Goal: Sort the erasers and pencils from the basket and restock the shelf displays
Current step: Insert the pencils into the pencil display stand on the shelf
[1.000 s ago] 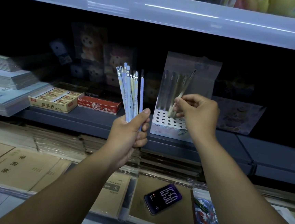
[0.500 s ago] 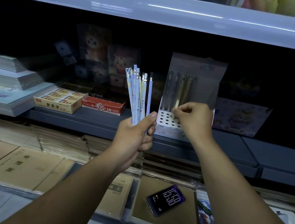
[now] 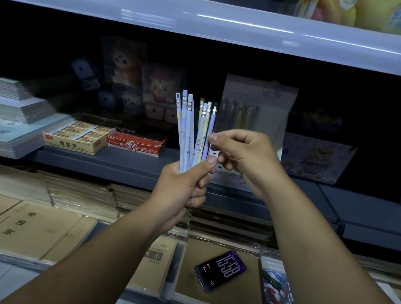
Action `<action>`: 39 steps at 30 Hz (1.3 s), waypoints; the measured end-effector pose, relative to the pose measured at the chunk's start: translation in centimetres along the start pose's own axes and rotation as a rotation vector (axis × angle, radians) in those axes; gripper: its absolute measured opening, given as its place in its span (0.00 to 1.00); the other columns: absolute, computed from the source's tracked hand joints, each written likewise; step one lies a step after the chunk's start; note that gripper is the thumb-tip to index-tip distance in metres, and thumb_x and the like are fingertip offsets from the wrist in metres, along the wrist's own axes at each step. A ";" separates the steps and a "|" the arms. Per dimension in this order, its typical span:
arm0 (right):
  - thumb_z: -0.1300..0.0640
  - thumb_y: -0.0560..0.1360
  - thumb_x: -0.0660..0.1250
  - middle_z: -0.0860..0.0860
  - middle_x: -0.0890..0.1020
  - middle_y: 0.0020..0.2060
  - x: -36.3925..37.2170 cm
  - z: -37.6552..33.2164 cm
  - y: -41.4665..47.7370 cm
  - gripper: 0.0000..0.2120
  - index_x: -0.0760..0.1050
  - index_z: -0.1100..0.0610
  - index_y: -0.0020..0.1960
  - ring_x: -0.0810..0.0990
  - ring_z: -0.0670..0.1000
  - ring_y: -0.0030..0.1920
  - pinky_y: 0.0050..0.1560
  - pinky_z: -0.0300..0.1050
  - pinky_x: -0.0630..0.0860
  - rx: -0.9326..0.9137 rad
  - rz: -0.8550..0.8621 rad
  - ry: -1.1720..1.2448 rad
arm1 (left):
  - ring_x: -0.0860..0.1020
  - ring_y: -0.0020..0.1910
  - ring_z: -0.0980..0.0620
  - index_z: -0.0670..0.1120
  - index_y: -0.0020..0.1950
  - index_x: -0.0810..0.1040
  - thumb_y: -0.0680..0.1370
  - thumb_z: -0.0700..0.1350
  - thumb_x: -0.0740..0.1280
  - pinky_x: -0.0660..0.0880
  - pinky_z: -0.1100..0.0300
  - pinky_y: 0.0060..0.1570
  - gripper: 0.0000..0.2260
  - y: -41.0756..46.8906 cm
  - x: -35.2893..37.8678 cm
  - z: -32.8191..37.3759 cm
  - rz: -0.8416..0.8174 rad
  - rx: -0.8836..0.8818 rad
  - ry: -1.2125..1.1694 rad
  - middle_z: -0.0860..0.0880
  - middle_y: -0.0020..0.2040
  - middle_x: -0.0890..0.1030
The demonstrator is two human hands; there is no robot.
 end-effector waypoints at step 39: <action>0.66 0.73 0.71 0.48 0.85 0.31 -3.3 -4.4 3.6 0.09 0.85 0.54 0.39 0.86 0.48 0.33 0.41 0.48 0.85 -0.335 0.655 -0.147 | 0.60 0.24 0.57 0.39 0.52 0.79 0.80 0.45 0.71 0.58 0.66 0.20 0.09 1.1 -3.6 -0.8 0.125 -0.019 0.024 0.48 0.31 0.71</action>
Point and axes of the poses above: each hand's wrist, its own y-axis towards the middle knuckle, its own x-axis out of the palm, z = x × y, the point moved 3 cm from there along y, towards the middle knuckle
